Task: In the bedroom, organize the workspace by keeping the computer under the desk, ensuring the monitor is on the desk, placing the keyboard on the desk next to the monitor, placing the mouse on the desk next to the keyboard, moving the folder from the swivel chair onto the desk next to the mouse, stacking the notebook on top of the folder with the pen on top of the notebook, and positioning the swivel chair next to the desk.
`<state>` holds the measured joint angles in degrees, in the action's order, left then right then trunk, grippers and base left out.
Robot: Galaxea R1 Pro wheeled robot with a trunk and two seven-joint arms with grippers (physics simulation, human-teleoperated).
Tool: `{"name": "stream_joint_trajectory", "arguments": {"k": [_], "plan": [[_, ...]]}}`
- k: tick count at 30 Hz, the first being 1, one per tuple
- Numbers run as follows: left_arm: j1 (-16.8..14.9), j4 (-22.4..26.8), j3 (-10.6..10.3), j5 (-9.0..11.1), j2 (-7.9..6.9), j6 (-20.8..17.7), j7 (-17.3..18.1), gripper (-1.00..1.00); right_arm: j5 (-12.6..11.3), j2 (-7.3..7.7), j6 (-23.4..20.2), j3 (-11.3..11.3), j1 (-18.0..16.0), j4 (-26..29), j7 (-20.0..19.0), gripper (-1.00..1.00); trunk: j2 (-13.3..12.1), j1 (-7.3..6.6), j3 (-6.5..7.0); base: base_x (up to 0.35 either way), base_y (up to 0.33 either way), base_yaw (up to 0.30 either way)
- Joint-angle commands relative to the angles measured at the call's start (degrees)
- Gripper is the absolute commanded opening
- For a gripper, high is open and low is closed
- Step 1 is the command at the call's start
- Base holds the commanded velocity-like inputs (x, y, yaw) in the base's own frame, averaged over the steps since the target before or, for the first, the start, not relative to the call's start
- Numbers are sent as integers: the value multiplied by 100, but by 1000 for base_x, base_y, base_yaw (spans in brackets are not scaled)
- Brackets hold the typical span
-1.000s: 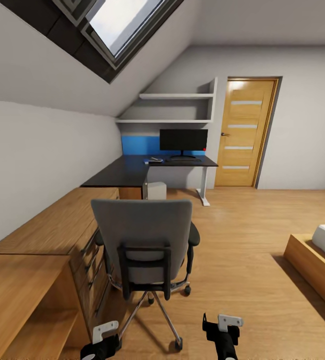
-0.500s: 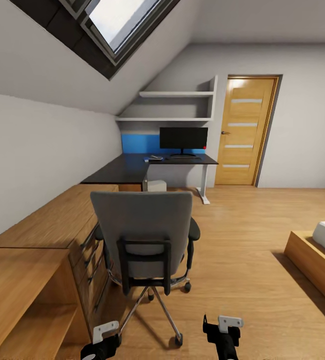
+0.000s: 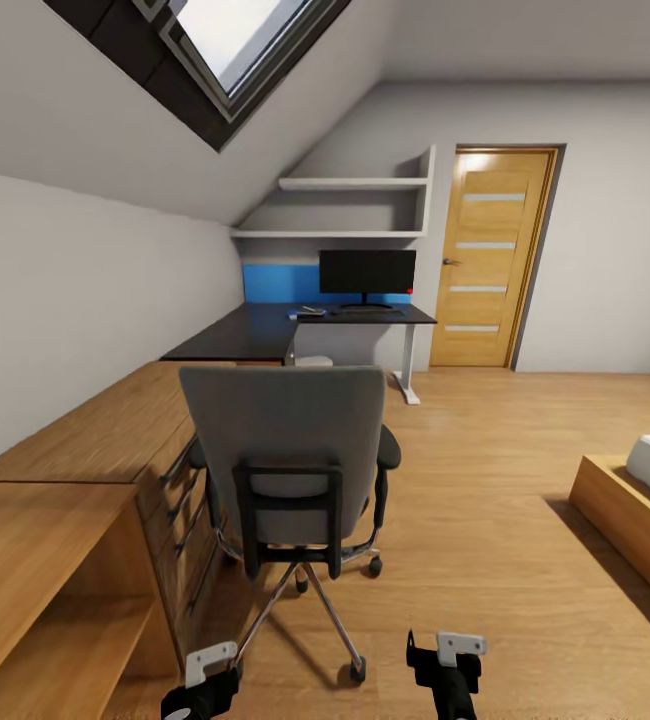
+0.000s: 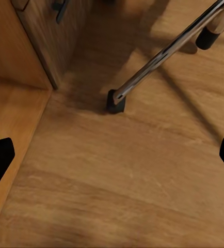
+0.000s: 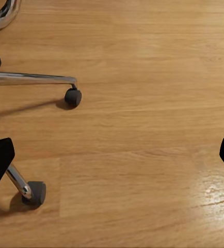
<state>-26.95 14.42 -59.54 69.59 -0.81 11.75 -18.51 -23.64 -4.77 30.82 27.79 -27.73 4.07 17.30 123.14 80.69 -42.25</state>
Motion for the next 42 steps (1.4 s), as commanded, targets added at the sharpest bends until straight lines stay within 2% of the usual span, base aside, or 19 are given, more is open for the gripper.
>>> {"name": "stream_joint_trajectory", "arguments": {"k": [1, 33, 39, 42], "plan": [[-4, 17, -49, 46, -6, 18, -38, 100, -35, -2, 12, 51, -4, -3, 28, 100, 44, 22, -25, 0, 0, 0], [-4, 17, -45, 53, -7, 20, -38, 100, -35, -12, 10, 51, -4, -9, 28, 100, 1328, 724, -600, 0, 0, 0], [-4, 31, -28, 28, -14, 53, -46, 100, -27, -5, 21, 53, -4, 32, 28, 100, 1328, 724, -600, 0, 0, 0], [-15, 136, -17, 15, -38, 24, -74, 100, -25, 21, -4, 35, -17, 260, 44, 100, 1328, 724, -600, 0, 0, 0]]}}
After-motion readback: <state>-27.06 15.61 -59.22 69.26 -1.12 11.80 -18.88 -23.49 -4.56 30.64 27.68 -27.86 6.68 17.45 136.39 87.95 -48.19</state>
